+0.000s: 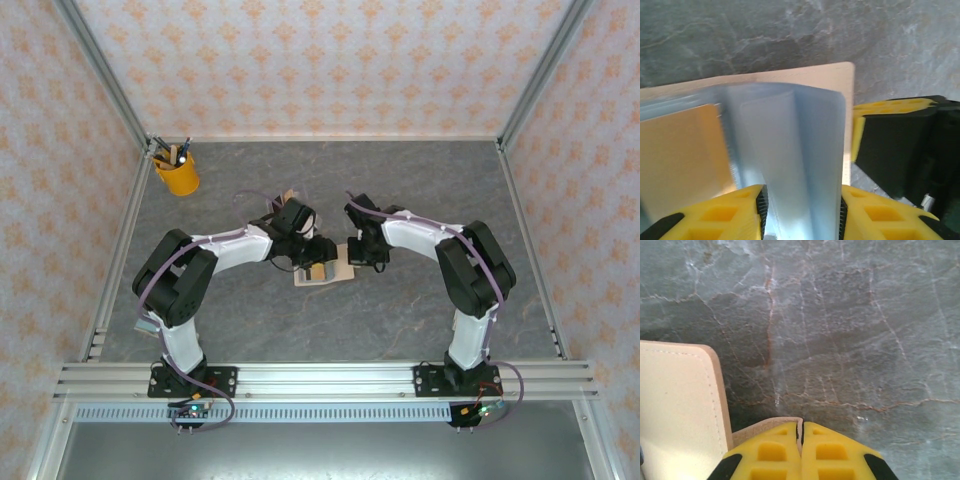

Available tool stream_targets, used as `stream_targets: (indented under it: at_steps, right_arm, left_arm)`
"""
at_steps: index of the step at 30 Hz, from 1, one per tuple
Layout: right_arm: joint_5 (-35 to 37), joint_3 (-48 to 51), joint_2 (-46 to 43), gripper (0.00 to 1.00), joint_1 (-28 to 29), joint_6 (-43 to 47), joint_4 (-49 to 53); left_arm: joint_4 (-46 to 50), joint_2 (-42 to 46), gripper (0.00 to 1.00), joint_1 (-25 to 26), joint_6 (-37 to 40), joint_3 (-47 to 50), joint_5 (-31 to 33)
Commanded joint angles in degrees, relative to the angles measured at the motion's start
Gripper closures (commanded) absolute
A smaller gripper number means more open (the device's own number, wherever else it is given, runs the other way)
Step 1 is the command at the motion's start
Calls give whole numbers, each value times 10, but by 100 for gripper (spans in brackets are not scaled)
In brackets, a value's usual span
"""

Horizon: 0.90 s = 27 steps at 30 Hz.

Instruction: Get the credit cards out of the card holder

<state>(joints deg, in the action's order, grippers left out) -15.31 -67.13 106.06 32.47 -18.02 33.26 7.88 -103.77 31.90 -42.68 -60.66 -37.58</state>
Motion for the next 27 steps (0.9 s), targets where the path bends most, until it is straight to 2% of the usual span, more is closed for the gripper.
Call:
stream_targets:
  at_steps: [1,8,14,17,23,27]
  right_arm:
    - [-8,24,-31,90,0,-24,-25]
    - [22,70,-109,77,-19,-58,-62]
    - [36,96,-165,73,-20,-66,-89]
    - [-3,93,-174,73,-20,-59,-104]
    - [-132,73,-154,73,-15,-60,-145]
    - [-167,50,-123,73,5,-70,-162]
  left_arm:
    - [-51,26,56,5,-21,12,-29]
    - [-79,13,53,5,-28,8,-41]
    - [-63,3,53,4,-16,-2,-30]
    - [-60,14,56,-10,-16,11,-13]
    - [-57,67,61,-46,-22,58,3]
    - [-28,112,63,-78,-24,96,45]
